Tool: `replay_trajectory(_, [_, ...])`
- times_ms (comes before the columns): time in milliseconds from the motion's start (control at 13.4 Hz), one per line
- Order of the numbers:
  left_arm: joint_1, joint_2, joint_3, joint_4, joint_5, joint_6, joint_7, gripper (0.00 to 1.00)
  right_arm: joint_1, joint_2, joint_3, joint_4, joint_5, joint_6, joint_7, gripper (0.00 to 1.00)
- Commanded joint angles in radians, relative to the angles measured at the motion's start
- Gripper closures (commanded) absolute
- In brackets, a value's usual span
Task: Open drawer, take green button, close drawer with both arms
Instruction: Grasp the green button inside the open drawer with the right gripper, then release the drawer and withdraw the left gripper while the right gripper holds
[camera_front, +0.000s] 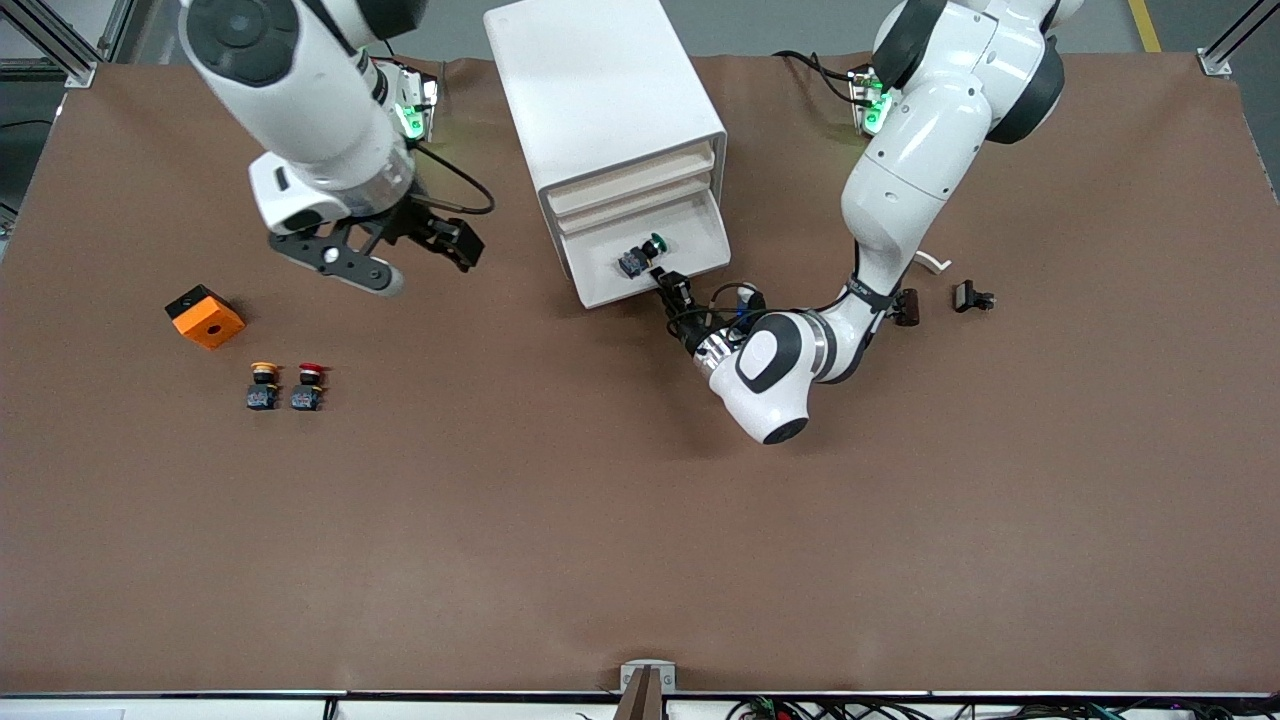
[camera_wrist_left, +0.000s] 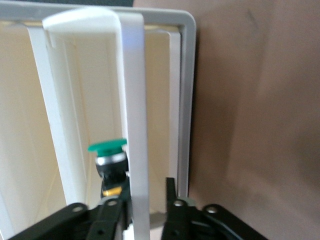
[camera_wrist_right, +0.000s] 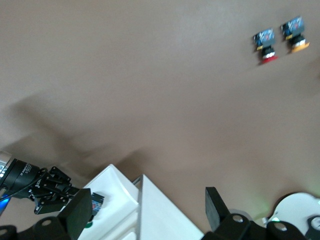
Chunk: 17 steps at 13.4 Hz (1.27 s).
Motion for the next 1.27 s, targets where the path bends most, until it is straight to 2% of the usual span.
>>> replay_trajectory(0, [0.012,-0.013,0.001,0.036,0.003,-0.002,-0.012,0.0,0.065,0.034,-0.01,0.009,0.008,0.026,0.157,0.0])
replay_trajectory(223, [0.023,-0.061,0.031,0.081,0.04,-0.023,-0.014,0.0,0.121,0.071,-0.01,0.009,0.009,0.063,0.304,0.0])
replay_trajectory(372, [0.066,-0.072,0.044,0.151,0.048,-0.039,-0.011,0.0,0.15,0.103,-0.01,0.01,0.025,0.1,0.43,0.0])
replay_trajectory(521, [0.1,-0.116,0.053,0.19,0.125,-0.037,0.023,0.0,0.167,0.141,-0.01,0.01,0.051,0.158,0.492,0.0])
replay_trajectory(745, [0.144,-0.229,0.102,0.196,0.161,-0.01,0.361,0.0,0.193,0.201,-0.01,0.01,0.066,0.227,0.536,0.0])
replay_trajectory(894, [0.15,-0.306,0.221,0.194,0.21,0.009,0.548,0.0,0.207,0.245,-0.01,0.01,0.086,0.255,0.543,0.0])
replay_trajectory(968, [0.147,-0.331,0.26,0.193,0.251,0.009,0.618,0.0,0.208,0.262,-0.01,0.01,0.088,0.266,0.543,0.0])
replay_trajectory(1192, [0.155,-0.375,0.281,0.193,0.447,0.01,0.812,0.0,0.243,0.318,-0.01,0.012,0.114,0.27,0.54,0.0])
